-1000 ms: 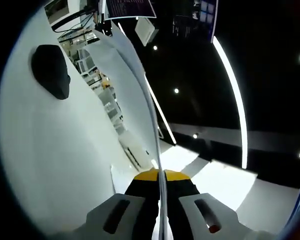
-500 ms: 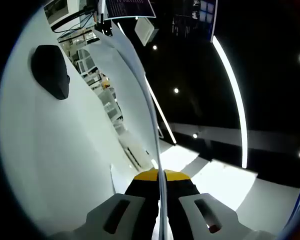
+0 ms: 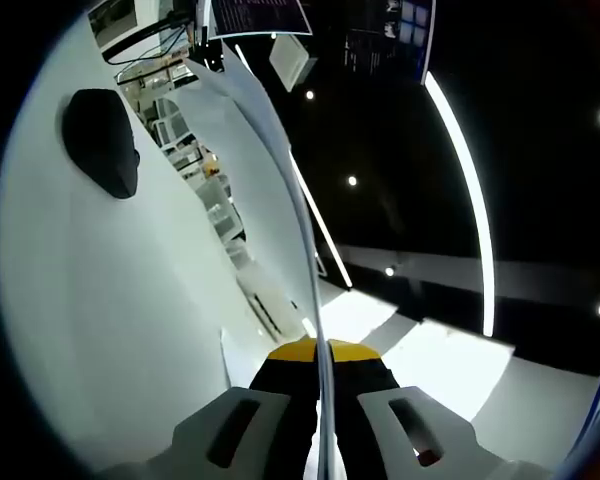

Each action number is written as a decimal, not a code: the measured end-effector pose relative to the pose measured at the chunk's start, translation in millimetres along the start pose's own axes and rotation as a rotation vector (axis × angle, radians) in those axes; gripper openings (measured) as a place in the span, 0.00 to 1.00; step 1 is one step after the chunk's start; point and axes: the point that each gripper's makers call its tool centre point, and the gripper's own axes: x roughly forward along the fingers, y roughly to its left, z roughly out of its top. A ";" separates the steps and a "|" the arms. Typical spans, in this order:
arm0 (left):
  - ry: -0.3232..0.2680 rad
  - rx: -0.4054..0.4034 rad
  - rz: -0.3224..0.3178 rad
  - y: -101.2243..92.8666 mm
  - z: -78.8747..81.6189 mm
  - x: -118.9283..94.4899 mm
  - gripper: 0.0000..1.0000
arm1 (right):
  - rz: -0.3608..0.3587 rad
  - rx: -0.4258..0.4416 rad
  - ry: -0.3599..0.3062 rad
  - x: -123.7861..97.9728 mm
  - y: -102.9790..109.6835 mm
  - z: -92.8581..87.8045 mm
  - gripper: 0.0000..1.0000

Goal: Organize the stack of printing papers by aligning and flattening the scattered papers on the table

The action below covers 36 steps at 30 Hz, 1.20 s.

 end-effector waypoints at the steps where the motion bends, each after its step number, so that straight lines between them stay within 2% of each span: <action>1: 0.000 0.000 0.000 -0.2 -0.2 0.0 0.06 | -0.002 0.001 0.000 -1.2 -1.0 0.0 0.71; 17: -0.001 0.001 0.000 0.2 -0.3 0.0 0.06 | -0.040 0.007 0.003 -12.8 -12.9 -0.4 0.71; 31: -0.001 -0.002 0.000 0.8 0.2 0.0 0.06 | -0.075 0.005 0.028 -11.8 -19.6 -4.7 0.73; 36: -0.001 -0.002 0.000 0.8 0.2 0.0 0.06 | -0.109 0.010 0.043 -11.1 -26.7 -7.1 0.73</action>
